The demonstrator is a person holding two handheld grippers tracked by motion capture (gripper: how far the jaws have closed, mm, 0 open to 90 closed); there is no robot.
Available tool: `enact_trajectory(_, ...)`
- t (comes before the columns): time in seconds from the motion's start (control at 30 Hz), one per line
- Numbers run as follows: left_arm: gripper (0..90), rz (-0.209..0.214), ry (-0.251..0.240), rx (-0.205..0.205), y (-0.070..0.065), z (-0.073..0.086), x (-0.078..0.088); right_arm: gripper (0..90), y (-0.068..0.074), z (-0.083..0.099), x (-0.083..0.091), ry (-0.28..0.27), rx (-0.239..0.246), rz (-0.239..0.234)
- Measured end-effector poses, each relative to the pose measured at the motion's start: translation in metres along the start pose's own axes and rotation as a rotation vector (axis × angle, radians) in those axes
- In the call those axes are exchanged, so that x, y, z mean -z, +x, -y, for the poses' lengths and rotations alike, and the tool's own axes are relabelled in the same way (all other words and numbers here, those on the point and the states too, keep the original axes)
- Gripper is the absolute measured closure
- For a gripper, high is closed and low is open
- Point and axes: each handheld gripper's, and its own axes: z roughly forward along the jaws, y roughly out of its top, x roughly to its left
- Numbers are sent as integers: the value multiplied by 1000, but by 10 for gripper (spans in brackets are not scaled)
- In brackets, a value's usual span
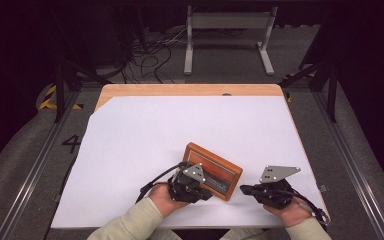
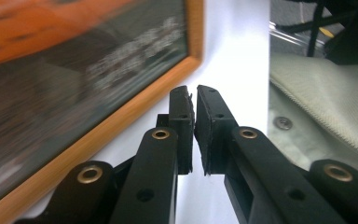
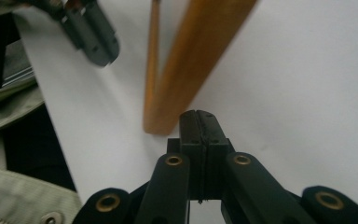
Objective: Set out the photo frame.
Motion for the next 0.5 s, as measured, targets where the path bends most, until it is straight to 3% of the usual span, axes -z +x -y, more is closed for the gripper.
enact_trajectory(0.03,838,0,0,0,0,0,0,900,0,0,0,0,0,0)
enact_trajectory(0.1,830,-22,-35,45,8,6,13,900,8,-2,-7,19,33,-36)
enact_trajectory(0.3,787,-54,-90,93,21,14,32,900,18,-3,-22,56,72,-95)
enact_trajectory(0.5,778,-74,-115,104,27,20,43,900,26,-6,-32,80,94,-109)
